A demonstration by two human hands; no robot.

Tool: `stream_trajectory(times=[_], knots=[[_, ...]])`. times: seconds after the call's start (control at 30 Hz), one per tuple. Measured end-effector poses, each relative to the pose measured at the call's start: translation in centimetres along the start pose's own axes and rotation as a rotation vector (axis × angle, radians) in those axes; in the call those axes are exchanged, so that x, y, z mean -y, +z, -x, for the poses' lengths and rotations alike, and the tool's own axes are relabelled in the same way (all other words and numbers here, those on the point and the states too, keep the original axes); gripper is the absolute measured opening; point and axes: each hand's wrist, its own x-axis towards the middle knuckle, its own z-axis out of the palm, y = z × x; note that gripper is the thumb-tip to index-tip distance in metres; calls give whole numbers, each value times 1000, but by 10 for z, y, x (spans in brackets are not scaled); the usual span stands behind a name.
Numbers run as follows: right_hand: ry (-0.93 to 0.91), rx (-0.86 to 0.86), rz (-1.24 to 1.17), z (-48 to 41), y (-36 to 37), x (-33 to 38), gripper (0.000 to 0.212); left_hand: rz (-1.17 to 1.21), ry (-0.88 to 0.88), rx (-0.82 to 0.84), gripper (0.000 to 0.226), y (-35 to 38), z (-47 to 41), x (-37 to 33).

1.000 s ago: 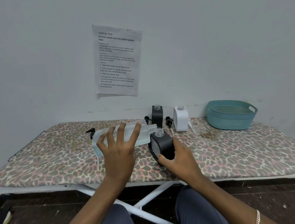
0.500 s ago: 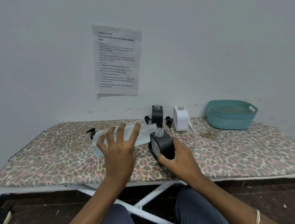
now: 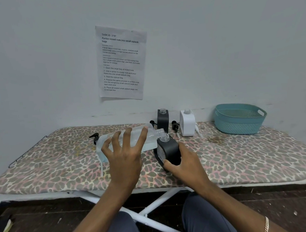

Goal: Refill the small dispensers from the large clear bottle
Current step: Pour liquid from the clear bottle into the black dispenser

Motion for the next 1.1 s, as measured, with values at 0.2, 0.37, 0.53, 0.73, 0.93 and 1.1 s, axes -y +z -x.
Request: stream_trajectory(times=[0.2, 0.37, 0.53, 0.73, 0.93, 1.1], knots=[[1, 4, 2, 0, 0, -1, 38, -10, -1, 10, 95, -2, -1, -1], [2, 3, 0, 0, 0, -1, 37, -12, -3, 1, 96, -4, -1, -2], [1, -1, -7, -1, 1, -1, 36, -12, -7, 4, 95, -5, -1, -2], [2, -2, -18, 0, 0, -1, 36, -18, -3, 13, 95, -6, -2, -2], [0, -4, -14, 0, 0, 0, 37, -22, -8, 12, 95, -6, -1, -2], [-2, 2, -17, 0, 0, -1, 37, -19, -7, 0, 94, -5, -1, -2]])
